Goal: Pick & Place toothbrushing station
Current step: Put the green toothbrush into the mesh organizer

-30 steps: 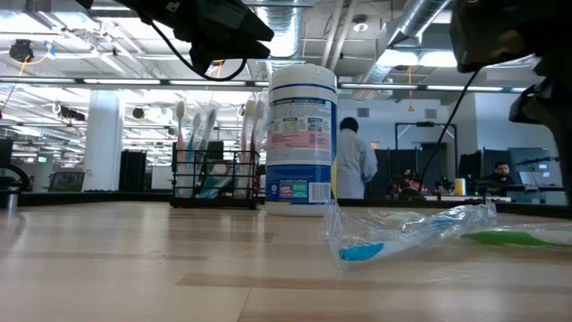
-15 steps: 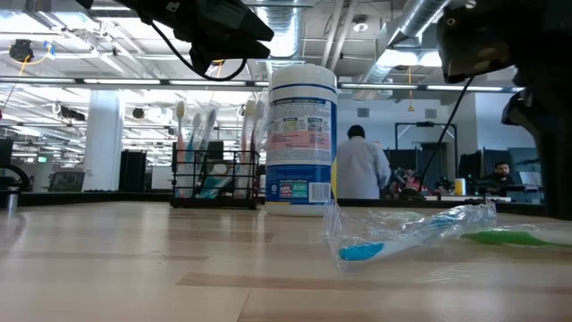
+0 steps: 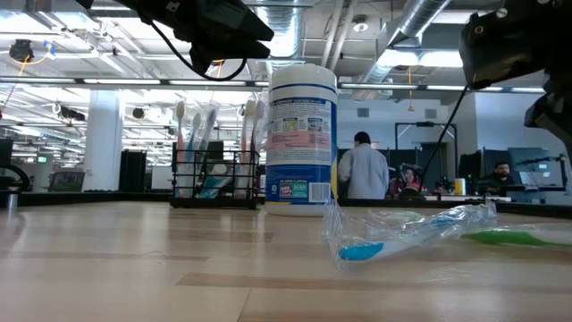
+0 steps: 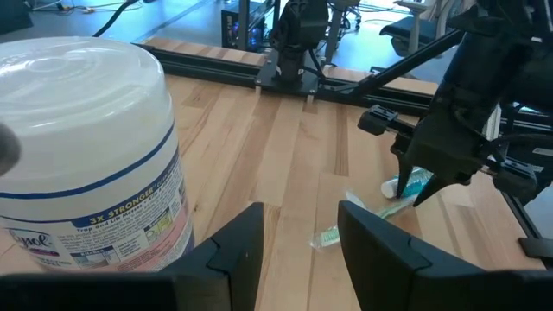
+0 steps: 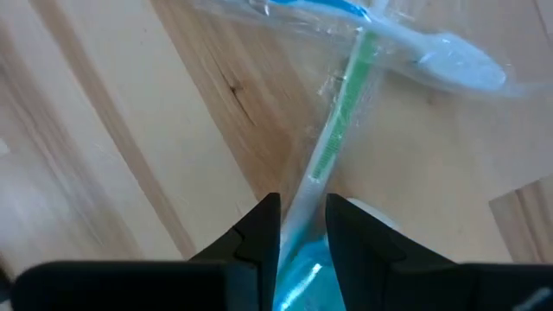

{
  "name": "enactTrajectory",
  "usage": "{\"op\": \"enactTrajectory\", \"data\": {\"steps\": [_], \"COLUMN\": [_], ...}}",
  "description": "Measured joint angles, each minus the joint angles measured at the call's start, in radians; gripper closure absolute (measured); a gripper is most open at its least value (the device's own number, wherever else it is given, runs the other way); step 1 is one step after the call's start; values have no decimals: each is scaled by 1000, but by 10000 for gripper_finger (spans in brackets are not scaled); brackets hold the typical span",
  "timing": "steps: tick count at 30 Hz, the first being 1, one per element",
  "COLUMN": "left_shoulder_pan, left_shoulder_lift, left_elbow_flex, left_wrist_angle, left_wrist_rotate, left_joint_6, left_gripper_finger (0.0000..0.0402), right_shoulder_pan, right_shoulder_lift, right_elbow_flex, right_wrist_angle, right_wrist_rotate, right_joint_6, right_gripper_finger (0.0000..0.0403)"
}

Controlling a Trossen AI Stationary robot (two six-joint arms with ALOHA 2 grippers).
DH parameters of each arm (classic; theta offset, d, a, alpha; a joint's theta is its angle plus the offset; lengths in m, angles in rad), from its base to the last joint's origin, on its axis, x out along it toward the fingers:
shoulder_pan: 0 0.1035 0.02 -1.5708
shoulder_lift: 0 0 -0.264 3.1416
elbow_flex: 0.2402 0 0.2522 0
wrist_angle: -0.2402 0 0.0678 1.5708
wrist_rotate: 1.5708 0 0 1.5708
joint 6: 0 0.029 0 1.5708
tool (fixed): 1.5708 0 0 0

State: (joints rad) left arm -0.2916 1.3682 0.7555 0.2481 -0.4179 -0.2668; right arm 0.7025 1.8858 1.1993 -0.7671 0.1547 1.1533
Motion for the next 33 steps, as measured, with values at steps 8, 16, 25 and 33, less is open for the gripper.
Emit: {"op": "enactTrajectory", "data": {"steps": [8, 16, 25, 33], "left_shoulder_pan": [0, 0, 0, 0], "left_shoulder_lift": [0, 0, 0, 0], "left_elbow_flex": [0, 0, 0, 0], "left_wrist_angle": [0, 0, 0, 0], "left_wrist_rotate": [0, 0, 0, 0], "left_joint_6": [0, 0, 0, 0], "left_gripper_finger": [259, 259, 259, 259], "right_shoulder_pan": [9, 11, 11, 11], "right_shoulder_lift": [0, 0, 0, -5], "right_elbow_flex": [-12, -12, -24, -55], "right_wrist_angle": [13, 13, 28, 62], "right_wrist_rotate": [0, 1, 4, 8], "right_joint_6": [15, 18, 18, 21], "right_gripper_finger": [316, 338, 376, 402]}}
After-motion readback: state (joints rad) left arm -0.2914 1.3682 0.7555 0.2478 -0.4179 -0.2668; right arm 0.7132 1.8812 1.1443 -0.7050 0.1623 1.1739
